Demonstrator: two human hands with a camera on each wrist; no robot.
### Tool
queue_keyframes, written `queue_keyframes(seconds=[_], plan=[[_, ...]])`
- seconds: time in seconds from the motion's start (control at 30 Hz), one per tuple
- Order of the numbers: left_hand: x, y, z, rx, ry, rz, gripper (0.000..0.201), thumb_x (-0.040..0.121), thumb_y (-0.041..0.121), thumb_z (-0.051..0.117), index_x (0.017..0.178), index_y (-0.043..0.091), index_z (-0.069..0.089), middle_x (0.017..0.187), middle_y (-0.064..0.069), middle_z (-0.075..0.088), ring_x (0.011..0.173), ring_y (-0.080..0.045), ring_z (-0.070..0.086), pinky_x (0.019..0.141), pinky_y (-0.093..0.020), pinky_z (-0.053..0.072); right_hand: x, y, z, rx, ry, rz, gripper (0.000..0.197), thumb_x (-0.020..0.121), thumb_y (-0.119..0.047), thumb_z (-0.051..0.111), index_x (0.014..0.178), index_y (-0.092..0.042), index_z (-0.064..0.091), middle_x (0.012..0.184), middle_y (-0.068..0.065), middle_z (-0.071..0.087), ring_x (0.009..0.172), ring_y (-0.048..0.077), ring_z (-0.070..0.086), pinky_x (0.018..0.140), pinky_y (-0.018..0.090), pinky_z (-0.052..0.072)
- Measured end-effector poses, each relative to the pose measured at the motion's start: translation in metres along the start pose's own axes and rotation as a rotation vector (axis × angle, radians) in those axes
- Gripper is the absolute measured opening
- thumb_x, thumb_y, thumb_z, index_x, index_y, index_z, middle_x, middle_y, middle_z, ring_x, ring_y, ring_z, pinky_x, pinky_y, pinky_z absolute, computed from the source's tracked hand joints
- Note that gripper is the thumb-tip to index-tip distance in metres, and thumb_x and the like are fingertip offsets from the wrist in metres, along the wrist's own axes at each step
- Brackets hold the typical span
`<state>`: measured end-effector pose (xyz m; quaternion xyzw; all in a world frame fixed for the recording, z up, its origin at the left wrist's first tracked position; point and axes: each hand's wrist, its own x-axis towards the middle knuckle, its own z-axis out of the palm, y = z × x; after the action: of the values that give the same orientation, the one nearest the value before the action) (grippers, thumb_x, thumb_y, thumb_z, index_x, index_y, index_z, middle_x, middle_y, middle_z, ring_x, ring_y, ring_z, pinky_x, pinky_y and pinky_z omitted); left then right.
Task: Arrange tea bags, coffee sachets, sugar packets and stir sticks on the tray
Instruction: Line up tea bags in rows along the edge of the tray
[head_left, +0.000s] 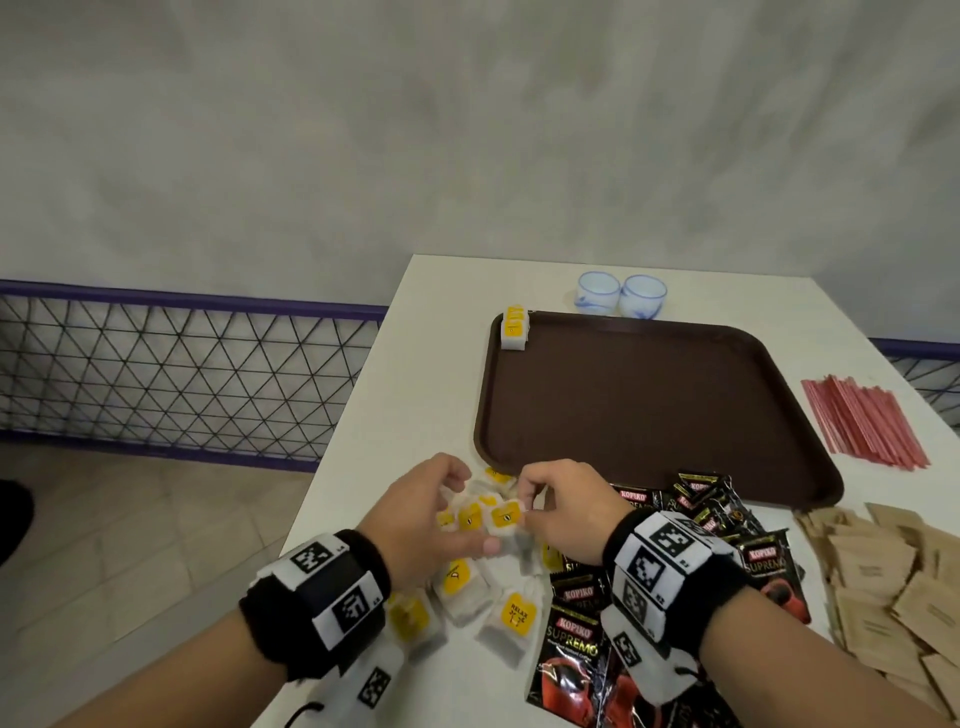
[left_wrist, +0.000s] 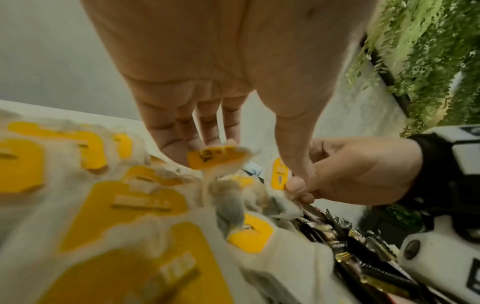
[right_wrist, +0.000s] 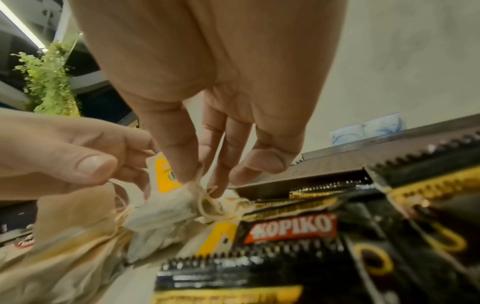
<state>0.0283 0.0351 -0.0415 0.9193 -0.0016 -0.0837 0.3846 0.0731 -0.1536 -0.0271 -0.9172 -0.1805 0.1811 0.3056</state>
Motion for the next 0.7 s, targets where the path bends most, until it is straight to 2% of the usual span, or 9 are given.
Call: queue_keyframes(seconds=[0.1,0.2,0.27,0.37,0.43,0.5,0.53,0.6,0.7], plan=[[0.014,0.007,0.008,0.151,-0.097,-0.01,0.086,0.062,0.047,0.081,0.133,0.031,0.036,0.123,0.011,0.045,0.111,-0.012,0.047,0.095,-0.026,0.042,0.002,0.001,0.0,0.033,0.007,0.052,0.017,0.078,-0.014,0.066,0.068,-0.024,0.057,0.069,-0.008,0.058,0.056,0.009,0.055,0.052,0.019,0.044],[0.03,0.009,0.015,0.335,-0.145,0.019,0.077,0.069,0.038,0.077,0.135,0.03,0.038,0.128,0.006,0.047,0.12,-0.018,0.043,0.1,-0.032,0.039,0.006,0.004,0.001,0.045,0.017,0.066,0.021,0.079,-0.011,0.064,0.065,-0.023,0.056,0.068,-0.008,0.059,0.054,0.007,0.053,0.048,0.014,0.04],[0.036,0.01,0.017,0.395,-0.17,0.033,0.061,0.073,0.032,0.075,0.128,0.029,0.048,0.124,0.003,0.052,0.117,-0.019,0.046,0.097,-0.03,0.039,0.007,0.006,-0.001,0.078,0.048,0.083,0.023,0.08,-0.009,0.063,0.063,-0.022,0.054,0.063,-0.008,0.057,0.052,0.004,0.051,0.044,0.009,0.036],[0.038,0.009,0.018,0.313,-0.172,0.016,0.04,0.075,0.028,0.073,0.112,0.028,0.057,0.114,0.004,0.059,0.109,-0.018,0.053,0.087,-0.027,0.041,0.007,0.01,-0.008,0.164,0.099,0.124,0.024,0.079,-0.009,0.064,0.061,-0.022,0.053,0.06,-0.009,0.055,0.051,0.003,0.05,0.047,0.011,0.036],[0.035,0.009,0.013,0.208,-0.137,0.03,0.027,0.073,0.026,0.074,0.094,0.031,0.059,0.099,0.008,0.062,0.095,-0.014,0.057,0.081,-0.026,0.045,0.006,0.013,-0.015,0.245,0.099,0.156,0.023,0.078,-0.009,0.065,0.062,-0.021,0.053,0.059,-0.008,0.055,0.053,0.006,0.051,0.051,0.018,0.04],[0.033,0.011,0.003,0.078,-0.136,0.046,0.026,0.069,0.023,0.079,0.08,0.032,0.057,0.081,0.012,0.061,0.077,-0.008,0.056,0.07,-0.022,0.046,0.007,0.016,-0.022,0.33,0.107,0.175,0.022,0.075,-0.009,0.067,0.061,-0.02,0.054,0.06,-0.001,0.058,0.058,0.013,0.057,0.058,0.032,0.051],[0.032,0.013,-0.004,-0.011,-0.149,0.055,0.027,0.067,0.022,0.082,0.076,0.029,0.057,0.074,0.011,0.06,0.07,-0.006,0.055,0.065,-0.02,0.045,0.006,0.017,-0.025,0.38,0.121,0.183,0.023,0.073,-0.008,0.067,0.059,-0.02,0.054,0.06,0.001,0.058,0.059,0.016,0.058,0.062,0.037,0.051],[0.029,0.018,-0.017,-0.259,-0.179,0.072,0.027,0.064,0.018,0.086,0.076,0.019,0.061,0.069,0.005,0.064,0.061,-0.007,0.056,0.057,-0.021,0.045,0.006,0.019,-0.03,0.599,0.147,0.213,0.025,0.074,-0.003,0.065,0.058,-0.017,0.053,0.061,0.006,0.054,0.059,0.02,0.059,0.065,0.038,0.052],[0.026,0.032,-0.035,-0.516,-0.186,0.102,0.027,0.064,0.004,0.084,0.076,0.009,0.06,0.067,-0.001,0.064,0.054,-0.006,0.057,0.049,-0.018,0.045,0.003,0.019,-0.037,1.117,0.106,0.231,0.023,0.086,0.007,0.052,0.069,-0.007,0.047,0.075,0.017,0.057,0.072,0.029,0.067,0.068,0.04,0.058]])
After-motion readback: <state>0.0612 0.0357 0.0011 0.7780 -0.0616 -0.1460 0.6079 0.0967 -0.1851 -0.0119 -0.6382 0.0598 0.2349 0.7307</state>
